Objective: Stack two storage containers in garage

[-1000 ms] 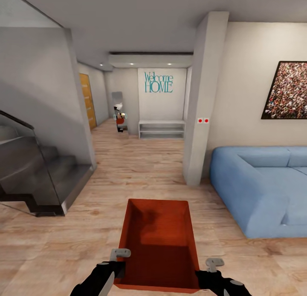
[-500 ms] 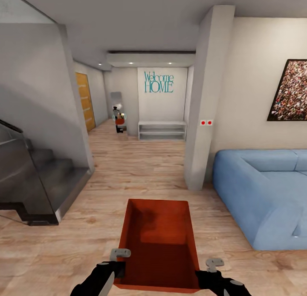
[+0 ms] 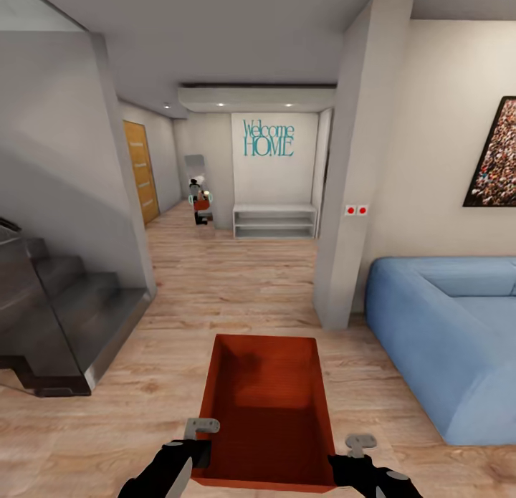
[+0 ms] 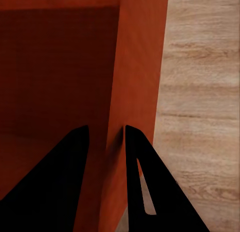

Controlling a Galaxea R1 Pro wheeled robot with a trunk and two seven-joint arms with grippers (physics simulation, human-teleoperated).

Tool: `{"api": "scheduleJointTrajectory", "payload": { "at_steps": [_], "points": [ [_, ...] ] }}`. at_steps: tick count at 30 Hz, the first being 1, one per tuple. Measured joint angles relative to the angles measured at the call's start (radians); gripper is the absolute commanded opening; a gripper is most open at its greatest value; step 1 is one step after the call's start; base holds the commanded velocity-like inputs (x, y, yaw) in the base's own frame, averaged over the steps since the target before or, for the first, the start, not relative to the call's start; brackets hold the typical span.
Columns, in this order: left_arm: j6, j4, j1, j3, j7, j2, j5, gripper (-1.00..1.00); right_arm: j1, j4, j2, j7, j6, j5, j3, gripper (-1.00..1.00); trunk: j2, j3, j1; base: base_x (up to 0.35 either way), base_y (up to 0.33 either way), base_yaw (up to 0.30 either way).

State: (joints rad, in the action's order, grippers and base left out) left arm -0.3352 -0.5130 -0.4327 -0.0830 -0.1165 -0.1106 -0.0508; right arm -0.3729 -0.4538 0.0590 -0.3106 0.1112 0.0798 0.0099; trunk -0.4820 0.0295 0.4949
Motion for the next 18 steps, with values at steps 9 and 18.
{"api": "scheduleJointTrajectory", "payload": {
  "at_steps": [9, 18],
  "points": [
    [0.000, 0.000, 0.000, 0.000, 0.000, 0.000, 0.000, -1.00, 0.000, 0.000, 0.000, 0.000, -0.001, -0.001, -0.001, -1.00, 0.000, 0.000, 0.000, 0.325, 0.037, 0.000],
    [0.000, 0.000, 0.000, 0.001, -0.001, 0.000, 0.000, -1.00, 0.000, 0.000, 0.000, 0.000, 0.000, -0.001, 0.000, -1.00, 0.000, 0.000, 0.000, 0.325, 0.000, 0.035]
  ]
}}
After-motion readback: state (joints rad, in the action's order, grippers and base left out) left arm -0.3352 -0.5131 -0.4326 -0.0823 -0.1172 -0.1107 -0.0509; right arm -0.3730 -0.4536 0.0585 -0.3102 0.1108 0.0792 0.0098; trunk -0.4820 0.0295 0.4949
